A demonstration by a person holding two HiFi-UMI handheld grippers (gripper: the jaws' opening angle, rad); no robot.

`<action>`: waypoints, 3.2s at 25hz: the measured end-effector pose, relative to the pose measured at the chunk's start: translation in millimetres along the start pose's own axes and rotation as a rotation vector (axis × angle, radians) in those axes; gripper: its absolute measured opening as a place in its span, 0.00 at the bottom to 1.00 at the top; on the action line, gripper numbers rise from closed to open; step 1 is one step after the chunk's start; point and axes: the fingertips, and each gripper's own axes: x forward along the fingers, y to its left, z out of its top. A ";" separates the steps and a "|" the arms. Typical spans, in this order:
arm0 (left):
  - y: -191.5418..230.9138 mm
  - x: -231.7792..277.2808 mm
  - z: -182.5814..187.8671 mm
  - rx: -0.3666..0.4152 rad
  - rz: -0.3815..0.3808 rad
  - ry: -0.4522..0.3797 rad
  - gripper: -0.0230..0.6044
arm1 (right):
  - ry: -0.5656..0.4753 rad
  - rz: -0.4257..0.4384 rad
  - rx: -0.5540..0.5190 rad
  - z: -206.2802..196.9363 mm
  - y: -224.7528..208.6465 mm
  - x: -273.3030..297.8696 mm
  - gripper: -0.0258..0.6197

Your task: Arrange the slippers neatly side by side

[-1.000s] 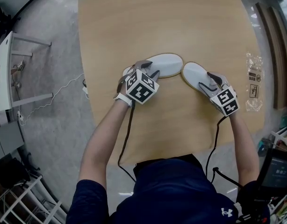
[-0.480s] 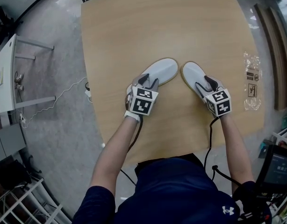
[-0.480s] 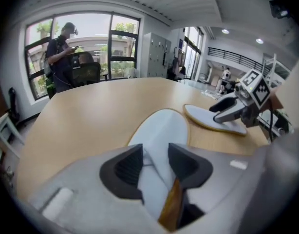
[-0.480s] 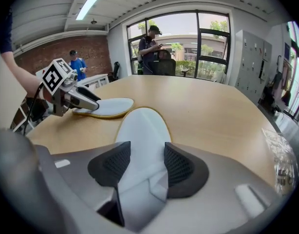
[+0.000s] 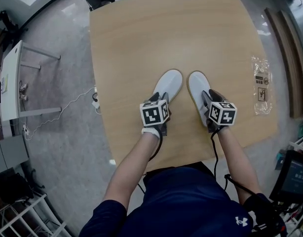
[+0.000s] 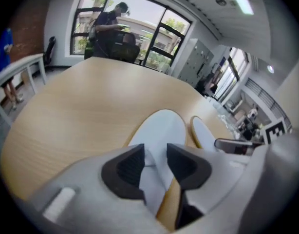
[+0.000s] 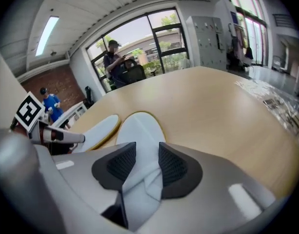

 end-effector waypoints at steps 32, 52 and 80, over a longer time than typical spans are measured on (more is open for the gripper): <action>-16.9 2.0 -24.8 0.503 -0.147 0.049 0.39 | 0.153 0.116 -0.482 -22.0 32.4 -5.6 0.46; -28.4 8.1 -31.8 0.397 -0.036 0.035 0.37 | 0.102 0.077 -0.412 -18.7 58.0 10.1 0.46; -45.3 -90.8 -30.2 0.334 -0.147 -0.078 0.17 | -0.182 0.182 -0.167 20.1 70.2 -82.7 0.09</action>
